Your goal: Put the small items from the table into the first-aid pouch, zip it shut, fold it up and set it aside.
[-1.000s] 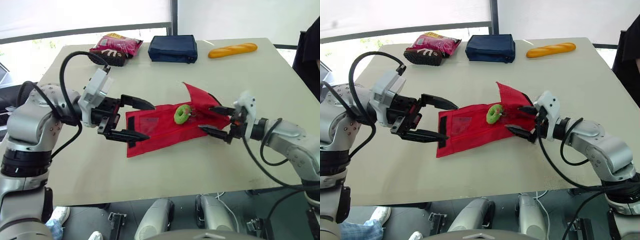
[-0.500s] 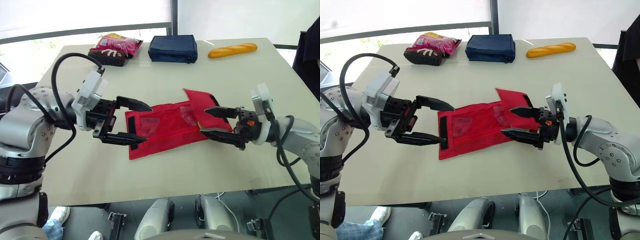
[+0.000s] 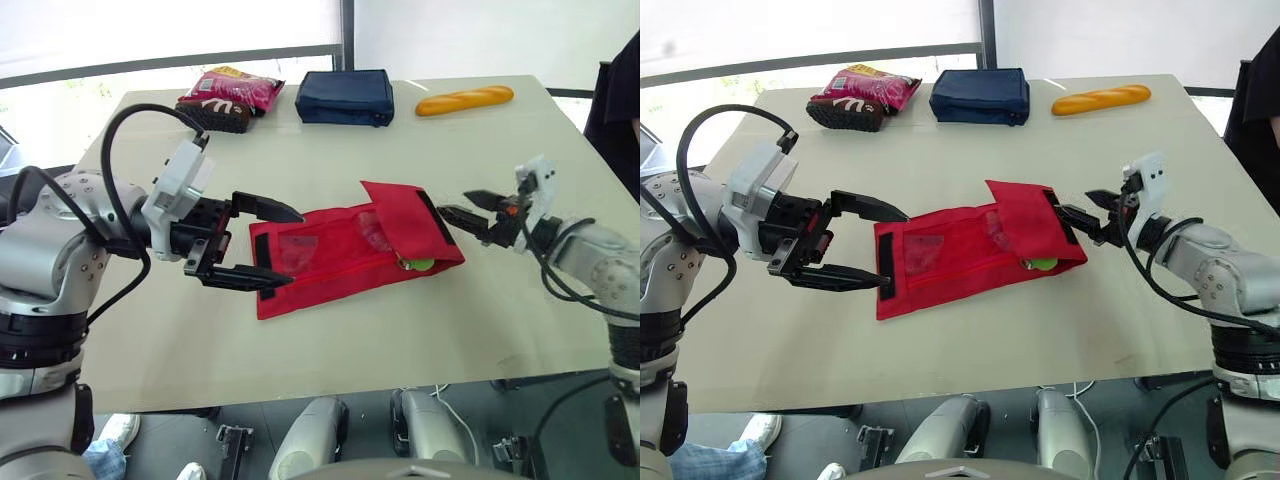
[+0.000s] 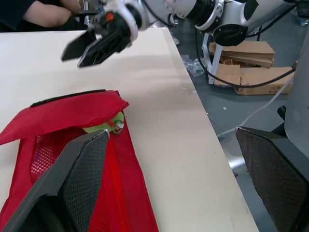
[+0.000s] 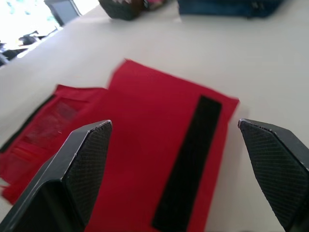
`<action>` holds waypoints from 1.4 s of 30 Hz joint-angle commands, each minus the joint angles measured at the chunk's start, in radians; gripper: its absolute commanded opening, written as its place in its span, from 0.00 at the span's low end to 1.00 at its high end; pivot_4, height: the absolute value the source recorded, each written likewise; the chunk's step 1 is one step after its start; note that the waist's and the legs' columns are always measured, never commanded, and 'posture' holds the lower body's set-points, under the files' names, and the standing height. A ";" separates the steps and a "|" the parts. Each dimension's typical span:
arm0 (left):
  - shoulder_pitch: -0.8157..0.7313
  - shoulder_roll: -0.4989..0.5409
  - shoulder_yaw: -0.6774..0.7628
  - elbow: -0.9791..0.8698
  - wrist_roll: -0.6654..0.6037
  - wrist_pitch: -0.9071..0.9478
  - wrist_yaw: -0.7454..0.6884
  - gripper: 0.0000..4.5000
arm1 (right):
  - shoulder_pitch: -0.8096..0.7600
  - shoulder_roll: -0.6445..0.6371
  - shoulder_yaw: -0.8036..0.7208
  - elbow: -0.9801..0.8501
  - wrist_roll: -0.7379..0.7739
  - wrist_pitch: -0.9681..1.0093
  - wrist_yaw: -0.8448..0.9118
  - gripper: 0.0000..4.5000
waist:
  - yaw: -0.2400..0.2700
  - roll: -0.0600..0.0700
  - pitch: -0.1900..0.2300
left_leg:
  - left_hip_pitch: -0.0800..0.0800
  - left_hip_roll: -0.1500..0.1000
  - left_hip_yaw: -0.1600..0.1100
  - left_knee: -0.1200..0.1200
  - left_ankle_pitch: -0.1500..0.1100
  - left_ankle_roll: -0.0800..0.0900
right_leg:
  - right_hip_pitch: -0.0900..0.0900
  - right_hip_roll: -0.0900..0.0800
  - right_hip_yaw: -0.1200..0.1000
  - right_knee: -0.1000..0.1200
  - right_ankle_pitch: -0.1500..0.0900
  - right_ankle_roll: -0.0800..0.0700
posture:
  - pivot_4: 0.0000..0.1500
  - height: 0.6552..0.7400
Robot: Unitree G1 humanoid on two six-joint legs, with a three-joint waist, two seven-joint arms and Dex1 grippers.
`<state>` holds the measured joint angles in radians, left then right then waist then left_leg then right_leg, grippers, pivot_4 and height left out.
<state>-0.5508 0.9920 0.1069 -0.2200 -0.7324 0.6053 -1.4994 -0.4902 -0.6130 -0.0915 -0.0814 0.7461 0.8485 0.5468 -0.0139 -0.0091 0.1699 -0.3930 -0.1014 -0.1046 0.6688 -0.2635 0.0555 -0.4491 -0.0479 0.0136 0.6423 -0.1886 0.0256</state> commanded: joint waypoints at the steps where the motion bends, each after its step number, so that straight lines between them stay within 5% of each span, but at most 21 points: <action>1: -0.022 0.006 0.011 -0.013 -0.010 -0.004 0.002 1.00 | -0.040 0.042 0.007 0.049 -0.027 0.027 -0.025 0.99 | -0.002 0.000 0.000 | 0.000 0.000 0.000 0.000 0.000 0.000 | 0.000 0.000 0.000 0.000 0.000 0.000 | 1.00 0.87; 20: -0.028 0.002 0.010 -0.034 -0.023 0.009 0.023 1.00 | 0.105 0.147 -0.045 -0.076 0.038 0.234 -0.052 0.99 | 0.001 0.000 0.000 | 0.001 0.000 0.000 0.000 0.000 0.000 | 0.000 0.001 0.000 0.001 0.000 0.000 | 1.00 0.87; 23: -0.032 0.001 0.006 -0.032 -0.023 0.009 0.022 1.00 | 0.140 0.156 -0.086 -0.123 0.061 0.256 -0.078 0.79 | 0.001 0.000 0.000 | 0.001 0.000 0.000 0.000 0.000 0.000 | 0.000 0.000 0.000 0.001 0.000 0.000 | 1.00 0.87; 30: -0.040 -0.005 0.001 -0.031 -0.024 0.012 0.019 1.00 | 0.264 0.146 -0.198 -0.288 0.123 0.319 -0.176 0.05 | 0.004 0.000 0.000 | 0.001 0.000 0.000 0.000 0.000 0.000 | 0.000 0.000 0.000 0.001 0.000 0.000 | 1.00 0.87; 31: -0.040 -0.005 0.001 -0.031 -0.024 0.013 0.019 1.00 | 0.285 0.143 -0.228 -0.316 0.144 0.334 -0.193 0.01 | 0.005 0.000 0.000 | 0.000 0.000 0.000 0.000 0.000 0.000 | 0.000 0.000 0.000 0.001 0.000 0.000 | 1.00 0.87; 41: -0.036 -0.026 -0.015 -0.015 -0.015 -0.002 0.008 1.00 | 0.458 0.010 -0.364 -0.469 0.259 0.382 -0.187 0.01 | 0.004 0.000 0.000 | 0.001 0.000 0.000 0.001 0.000 0.000 | 0.001 0.000 0.000 0.001 0.000 0.000 | 1.00 0.87; 42: -0.038 -0.028 -0.019 -0.013 -0.013 -0.004 0.007 1.00 | 0.462 -0.012 -0.342 -0.470 0.245 0.356 -0.152 0.19 | 0.003 0.000 0.000 | 0.001 0.000 0.000 0.001 0.000 0.000 | 0.001 0.000 0.000 0.001 0.000 0.000 | 1.00 0.87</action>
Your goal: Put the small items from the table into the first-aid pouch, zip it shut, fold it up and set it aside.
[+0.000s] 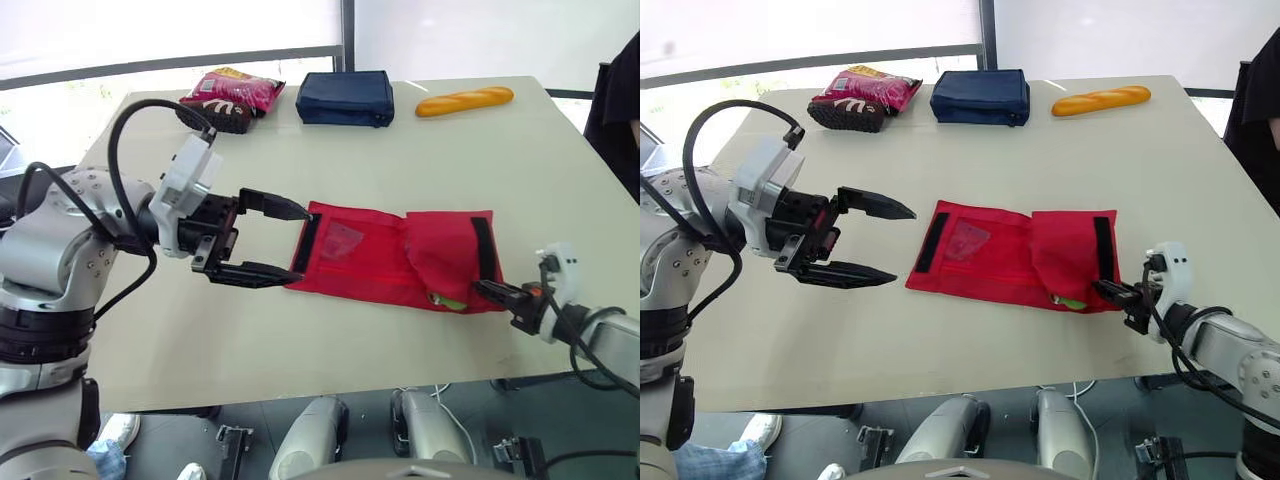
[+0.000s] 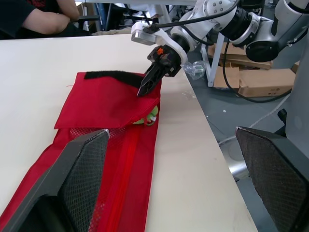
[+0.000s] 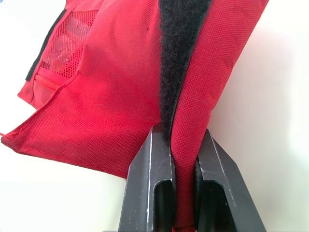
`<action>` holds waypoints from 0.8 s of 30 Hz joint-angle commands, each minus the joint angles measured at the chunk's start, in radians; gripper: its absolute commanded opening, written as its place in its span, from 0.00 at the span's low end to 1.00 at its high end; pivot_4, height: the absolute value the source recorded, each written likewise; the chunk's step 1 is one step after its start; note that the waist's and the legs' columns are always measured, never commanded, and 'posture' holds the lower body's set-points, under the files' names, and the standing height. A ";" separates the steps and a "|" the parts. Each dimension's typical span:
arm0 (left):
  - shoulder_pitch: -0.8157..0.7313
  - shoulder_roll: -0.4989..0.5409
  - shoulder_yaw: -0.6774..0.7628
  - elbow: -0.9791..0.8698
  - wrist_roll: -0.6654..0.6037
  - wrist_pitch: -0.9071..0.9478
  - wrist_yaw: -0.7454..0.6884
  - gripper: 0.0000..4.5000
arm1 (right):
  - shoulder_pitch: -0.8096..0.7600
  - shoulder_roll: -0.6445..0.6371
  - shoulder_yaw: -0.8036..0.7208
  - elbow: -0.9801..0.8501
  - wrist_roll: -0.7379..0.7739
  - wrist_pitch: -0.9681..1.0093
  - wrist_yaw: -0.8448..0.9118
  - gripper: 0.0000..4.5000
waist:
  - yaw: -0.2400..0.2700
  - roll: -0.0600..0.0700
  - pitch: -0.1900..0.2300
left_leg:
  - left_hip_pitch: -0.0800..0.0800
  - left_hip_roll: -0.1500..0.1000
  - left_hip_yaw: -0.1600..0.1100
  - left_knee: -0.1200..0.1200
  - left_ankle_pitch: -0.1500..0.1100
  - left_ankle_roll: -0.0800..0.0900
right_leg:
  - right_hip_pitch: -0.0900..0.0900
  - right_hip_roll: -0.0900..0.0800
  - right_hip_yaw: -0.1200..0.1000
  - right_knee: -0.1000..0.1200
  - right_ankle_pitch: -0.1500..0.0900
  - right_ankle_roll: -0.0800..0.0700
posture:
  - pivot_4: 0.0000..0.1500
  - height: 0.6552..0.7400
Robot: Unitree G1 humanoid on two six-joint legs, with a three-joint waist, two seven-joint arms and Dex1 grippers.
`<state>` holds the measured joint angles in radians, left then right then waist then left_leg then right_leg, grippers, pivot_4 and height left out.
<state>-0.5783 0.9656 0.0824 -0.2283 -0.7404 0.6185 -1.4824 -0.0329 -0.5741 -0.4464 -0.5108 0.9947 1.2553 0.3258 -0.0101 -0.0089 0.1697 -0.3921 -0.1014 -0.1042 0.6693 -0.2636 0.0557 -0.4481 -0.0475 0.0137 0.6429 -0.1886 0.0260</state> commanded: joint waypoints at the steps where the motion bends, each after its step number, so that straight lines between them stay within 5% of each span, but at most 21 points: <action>1: -0.013 -0.004 0.003 -0.004 -0.005 -0.018 -0.011 1.00 | 0.008 -0.069 0.030 -0.041 -0.016 -0.075 0.097 0.28 | -0.002 0.000 0.000 | 0.000 0.000 0.000 0.000 0.000 0.000 | 0.000 0.000 0.000 0.000 0.000 0.000 | 1.00 0.87; 4: -0.013 -0.004 0.003 -0.005 -0.007 -0.018 -0.012 1.00 | 0.017 -0.106 0.068 -0.038 -0.041 -0.144 0.178 0.57 | -0.002 0.000 0.000 | 0.000 0.000 0.000 0.000 0.000 0.000 | 0.000 0.000 0.000 0.000 0.000 0.000 | 1.00 0.87; 5: -0.009 -0.002 0.005 -0.007 -0.008 -0.018 -0.012 1.00 | 0.025 -0.126 0.081 -0.037 -0.060 -0.169 0.206 0.75 | -0.002 0.000 0.000 | 0.000 0.000 0.000 0.000 0.000 0.000 | 0.000 0.000 0.000 0.000 0.000 0.000 | 1.00 0.87; 8: 0.009 0.005 0.019 -0.017 -0.012 -0.014 -0.003 1.00 | 0.056 -0.189 0.086 -0.027 -0.114 -0.243 0.290 0.99 | 0.000 0.000 0.000 | 0.000 0.000 0.000 0.000 0.000 0.000 | 0.000 0.000 0.000 0.000 0.000 0.000 | 1.00 0.87; 16: 0.145 -0.036 0.096 -0.051 -0.001 0.007 0.167 1.00 | 0.255 -0.370 -0.034 0.012 -0.336 -0.608 0.620 0.99 | 0.004 0.001 0.000 | 0.000 0.000 0.001 0.000 0.000 0.000 | 0.000 0.000 0.000 -0.001 0.000 0.000 | 1.00 0.87; 19: 0.217 -0.115 0.118 -0.058 0.042 0.047 0.383 1.00 | 0.257 -0.346 -0.115 0.001 -0.301 -0.702 0.686 0.99 | 0.008 0.000 0.000 | 0.000 0.001 0.001 0.001 0.000 0.000 | 0.001 0.000 0.000 -0.001 0.000 0.001 | 1.00 0.87; 24: 0.361 -0.175 0.161 -0.073 0.081 0.047 0.535 1.00 | 0.168 -0.314 -0.152 -0.051 -0.224 -0.733 0.661 0.99 | 0.008 -0.001 0.000 | 0.002 0.003 0.003 0.000 0.000 0.000 | 0.002 0.000 -0.001 -0.001 0.001 0.002 | 1.00 0.87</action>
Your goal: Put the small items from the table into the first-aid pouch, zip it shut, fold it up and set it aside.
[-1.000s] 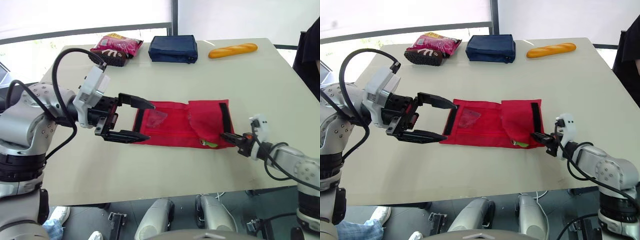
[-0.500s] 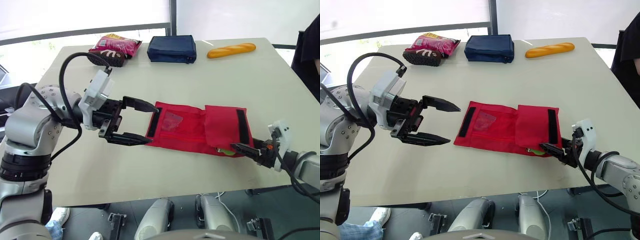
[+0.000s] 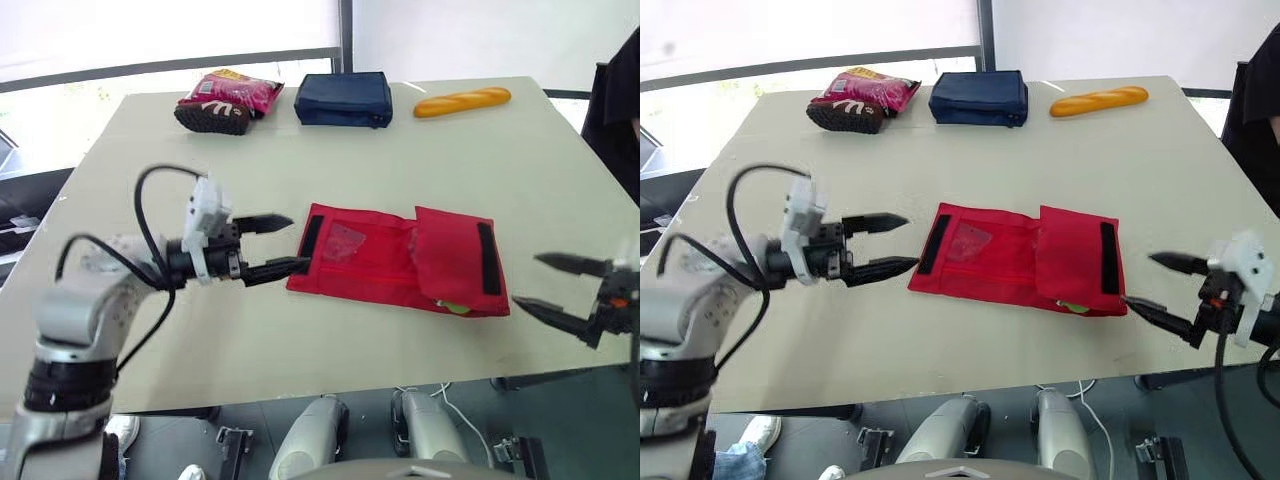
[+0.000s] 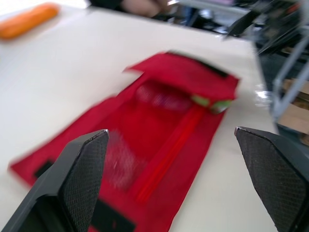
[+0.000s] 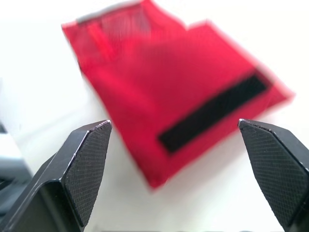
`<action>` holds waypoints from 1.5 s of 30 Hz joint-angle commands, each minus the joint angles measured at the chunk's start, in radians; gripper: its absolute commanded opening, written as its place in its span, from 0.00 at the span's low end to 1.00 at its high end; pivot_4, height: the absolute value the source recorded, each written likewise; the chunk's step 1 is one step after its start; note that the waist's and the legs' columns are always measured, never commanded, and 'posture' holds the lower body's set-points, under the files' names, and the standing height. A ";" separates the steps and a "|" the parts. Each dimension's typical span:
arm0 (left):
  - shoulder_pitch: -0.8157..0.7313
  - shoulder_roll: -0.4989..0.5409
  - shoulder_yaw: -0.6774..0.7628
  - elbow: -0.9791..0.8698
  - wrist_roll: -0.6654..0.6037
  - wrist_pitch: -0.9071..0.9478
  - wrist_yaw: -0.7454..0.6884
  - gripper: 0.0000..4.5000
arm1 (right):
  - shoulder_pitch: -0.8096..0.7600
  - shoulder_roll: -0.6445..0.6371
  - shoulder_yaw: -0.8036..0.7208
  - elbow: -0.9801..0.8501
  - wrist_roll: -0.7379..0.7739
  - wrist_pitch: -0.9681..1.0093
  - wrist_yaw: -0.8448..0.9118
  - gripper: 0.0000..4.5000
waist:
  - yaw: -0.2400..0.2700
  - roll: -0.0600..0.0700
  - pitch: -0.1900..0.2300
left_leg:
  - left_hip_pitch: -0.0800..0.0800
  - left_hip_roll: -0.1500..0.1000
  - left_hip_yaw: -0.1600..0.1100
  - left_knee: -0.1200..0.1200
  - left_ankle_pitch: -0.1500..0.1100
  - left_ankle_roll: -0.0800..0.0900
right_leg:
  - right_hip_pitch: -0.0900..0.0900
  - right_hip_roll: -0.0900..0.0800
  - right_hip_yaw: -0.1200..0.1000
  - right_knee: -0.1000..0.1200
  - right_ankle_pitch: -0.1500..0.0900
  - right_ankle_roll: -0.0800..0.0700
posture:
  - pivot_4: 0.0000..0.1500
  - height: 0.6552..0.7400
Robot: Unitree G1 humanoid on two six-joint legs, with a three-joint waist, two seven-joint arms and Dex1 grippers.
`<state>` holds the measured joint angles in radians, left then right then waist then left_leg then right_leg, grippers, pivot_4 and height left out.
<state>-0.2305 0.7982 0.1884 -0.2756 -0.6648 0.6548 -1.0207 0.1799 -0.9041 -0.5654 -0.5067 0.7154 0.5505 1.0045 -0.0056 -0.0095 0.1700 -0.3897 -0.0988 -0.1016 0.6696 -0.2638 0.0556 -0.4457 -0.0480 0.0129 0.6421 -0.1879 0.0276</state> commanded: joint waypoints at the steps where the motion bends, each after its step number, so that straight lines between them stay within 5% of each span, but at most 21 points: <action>1: 0.027 -0.022 0.067 -0.011 -0.001 0.020 0.100 1.00 | -0.069 0.022 -0.025 -0.066 0.062 -0.032 -0.033 0.99 | 0.006 0.000 0.000 | 0.000 0.000 0.000 0.000 0.000 0.000 | 0.000 0.000 0.000 0.000 0.000 0.000 | 1.00 0.87; 12: 0.030 -0.098 -0.038 0.152 0.105 0.054 0.235 1.00 | -0.164 0.010 0.034 -0.122 0.142 0.018 -0.083 0.99 | 0.036 -0.001 0.000 | -0.001 -0.001 0.000 0.001 0.000 0.000 | 0.000 -0.002 0.000 -0.001 0.000 0.000 | 1.00 0.87; 30: -0.080 -0.226 -0.172 0.215 0.039 0.246 0.147 1.00 | -0.114 0.014 0.026 -0.185 0.134 0.008 -0.111 0.99 | 0.047 0.000 -0.002 | -0.001 -0.001 0.000 0.001 0.000 0.000 | 0.000 -0.002 0.000 0.000 0.001 0.000 | 1.00 0.87; 34: -0.089 -0.241 -0.127 0.224 0.010 0.280 0.161 0.73 | -0.107 0.016 0.023 -0.193 0.144 0.009 -0.111 1.00 | 0.047 0.000 -0.002 | -0.001 -0.001 0.000 0.001 0.000 0.000 | 0.000 -0.002 0.000 0.000 0.001 0.000 | 1.00 0.87; 41: -0.085 -0.241 -0.037 0.217 -0.065 0.339 0.178 0.01 | -0.117 0.020 0.036 -0.193 0.152 0.007 -0.115 1.00 | 0.045 -0.001 -0.002 | -0.001 -0.001 0.000 0.001 0.000 0.000 | 0.000 -0.002 0.000 0.000 0.000 0.000 | 1.00 0.87; 45: -0.058 -0.210 0.002 0.205 -0.095 0.354 0.162 0.01 | -0.129 0.022 0.048 -0.187 0.154 0.002 -0.111 1.00 | 0.042 -0.001 -0.002 | -0.001 -0.001 0.000 0.001 0.000 0.000 | 0.000 -0.002 0.000 0.000 0.000 0.000 | 1.00 0.87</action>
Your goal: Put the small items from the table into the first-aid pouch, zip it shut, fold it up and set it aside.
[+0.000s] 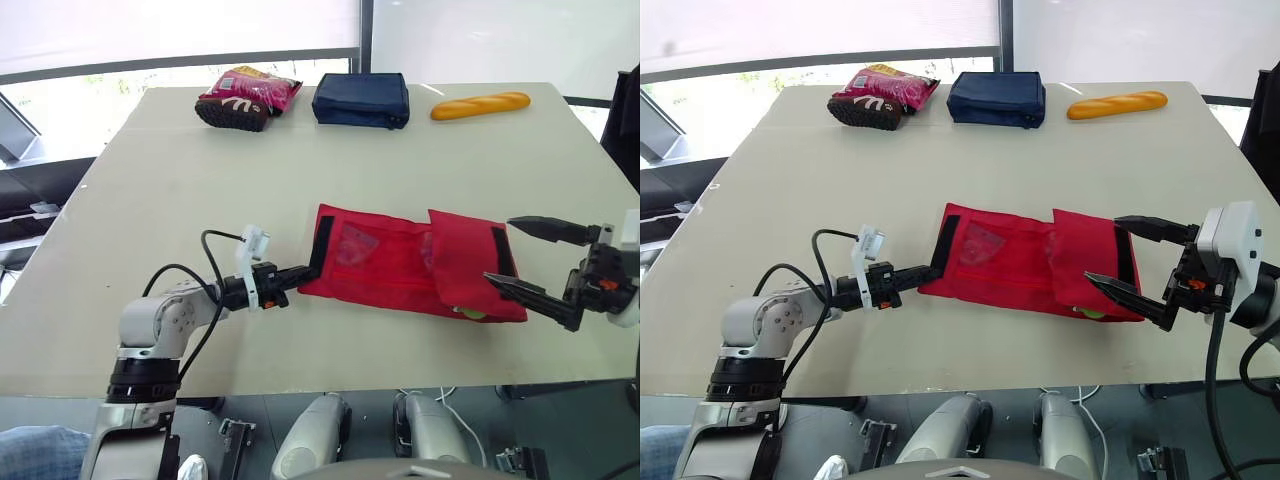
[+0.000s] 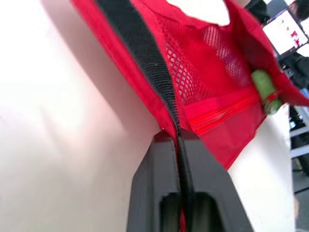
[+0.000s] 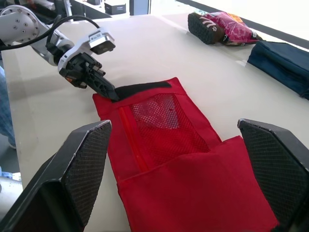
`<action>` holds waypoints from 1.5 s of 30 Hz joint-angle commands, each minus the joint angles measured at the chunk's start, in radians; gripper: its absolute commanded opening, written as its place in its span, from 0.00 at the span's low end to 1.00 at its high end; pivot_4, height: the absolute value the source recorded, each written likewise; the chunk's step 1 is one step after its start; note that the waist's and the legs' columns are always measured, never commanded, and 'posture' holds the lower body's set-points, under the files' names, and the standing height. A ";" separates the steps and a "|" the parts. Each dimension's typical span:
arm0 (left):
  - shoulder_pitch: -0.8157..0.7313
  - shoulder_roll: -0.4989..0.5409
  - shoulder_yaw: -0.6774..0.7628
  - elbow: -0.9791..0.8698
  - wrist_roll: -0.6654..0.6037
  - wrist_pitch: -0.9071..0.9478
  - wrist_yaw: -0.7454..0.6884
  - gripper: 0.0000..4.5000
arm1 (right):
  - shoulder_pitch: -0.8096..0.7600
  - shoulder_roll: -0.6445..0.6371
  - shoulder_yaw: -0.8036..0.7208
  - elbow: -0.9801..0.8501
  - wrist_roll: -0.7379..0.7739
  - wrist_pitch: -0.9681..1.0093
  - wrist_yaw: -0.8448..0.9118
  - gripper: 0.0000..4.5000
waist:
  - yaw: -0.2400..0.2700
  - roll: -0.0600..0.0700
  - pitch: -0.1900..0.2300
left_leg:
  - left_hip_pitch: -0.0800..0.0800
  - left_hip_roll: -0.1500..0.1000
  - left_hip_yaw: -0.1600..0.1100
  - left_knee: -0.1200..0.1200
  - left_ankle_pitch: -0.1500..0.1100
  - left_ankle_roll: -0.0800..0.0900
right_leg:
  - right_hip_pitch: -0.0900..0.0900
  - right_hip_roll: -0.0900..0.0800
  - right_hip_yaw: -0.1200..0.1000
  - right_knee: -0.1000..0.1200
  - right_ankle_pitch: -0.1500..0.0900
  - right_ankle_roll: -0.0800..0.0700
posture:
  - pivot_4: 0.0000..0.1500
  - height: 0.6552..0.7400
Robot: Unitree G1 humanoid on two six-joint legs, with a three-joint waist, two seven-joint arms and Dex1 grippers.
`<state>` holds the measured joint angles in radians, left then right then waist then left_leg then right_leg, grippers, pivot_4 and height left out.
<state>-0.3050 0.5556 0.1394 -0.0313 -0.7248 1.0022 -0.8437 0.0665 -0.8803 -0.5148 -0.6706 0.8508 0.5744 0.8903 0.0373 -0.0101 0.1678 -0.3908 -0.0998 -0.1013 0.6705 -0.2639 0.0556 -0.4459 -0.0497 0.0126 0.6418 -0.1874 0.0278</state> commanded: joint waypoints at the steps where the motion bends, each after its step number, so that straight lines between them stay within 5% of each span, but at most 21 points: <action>1: 0.024 0.049 0.062 -0.036 -0.040 0.008 -0.026 0.01 | -0.020 -0.001 0.000 -0.023 0.021 -0.022 0.003 1.00 | -0.004 0.000 0.000 | 0.000 0.000 0.000 0.000 0.000 0.000 | 0.000 0.000 0.000 0.000 0.000 0.000 | 1.00 0.87; 8: 0.067 0.227 0.105 0.040 -0.020 -0.033 -0.156 0.01 | -0.037 -0.002 0.032 -0.018 0.020 -0.031 0.000 1.00 | -0.012 0.000 0.000 | 0.000 0.000 0.000 0.000 0.000 0.000 | 0.000 0.000 0.000 0.000 0.000 0.000 | 1.00 0.87; 15: -0.006 0.364 0.068 0.179 0.023 -0.111 -0.321 0.01 | -0.136 0.043 0.248 0.045 -0.110 -0.048 -0.056 1.00 | -0.020 0.000 0.000 | 0.000 0.000 0.000 -0.001 0.000 0.000 | -0.001 0.000 -0.001 0.000 0.000 0.000 | 1.00 0.87; 25: -0.180 0.422 0.050 0.191 -0.007 -0.132 -0.546 0.00 | -0.364 0.218 0.653 0.429 -0.486 -0.262 -0.016 0.01 | -0.026 -0.004 0.001 | -0.001 0.000 0.000 -0.001 0.000 0.000 | -0.003 -0.001 -0.003 0.000 0.001 -0.001 | 1.00 0.87; 33: -0.240 0.399 0.043 0.049 -0.087 -0.054 -0.578 0.00 | -0.384 0.262 0.787 0.544 -0.650 -0.286 -0.003 0.01 | -0.026 -0.005 0.000 | -0.001 0.000 0.000 0.000 0.000 0.000 | -0.003 -0.001 -0.003 0.000 0.001 -0.002 | 1.00 0.87; 45: -0.399 0.162 -0.125 -0.059 -0.125 -0.006 -0.483 0.00 | -0.432 0.332 0.868 0.553 -0.760 -0.156 -0.051 0.01 | -0.040 -0.007 -0.002 | 0.004 0.000 0.000 -0.001 0.001 -0.001 | 0.001 0.000 -0.002 0.001 0.001 -0.002 | 1.00 0.87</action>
<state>-0.6838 0.7299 0.0255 -0.0653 -0.8420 1.0147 -1.3230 -0.3841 -0.5514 0.3065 -0.1568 0.1308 0.3685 0.8491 -0.0030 -0.0175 0.1657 -0.3859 -0.0998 -0.1008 0.6692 -0.2632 0.0542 -0.4443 -0.0500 0.0109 0.6433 -0.1868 0.0260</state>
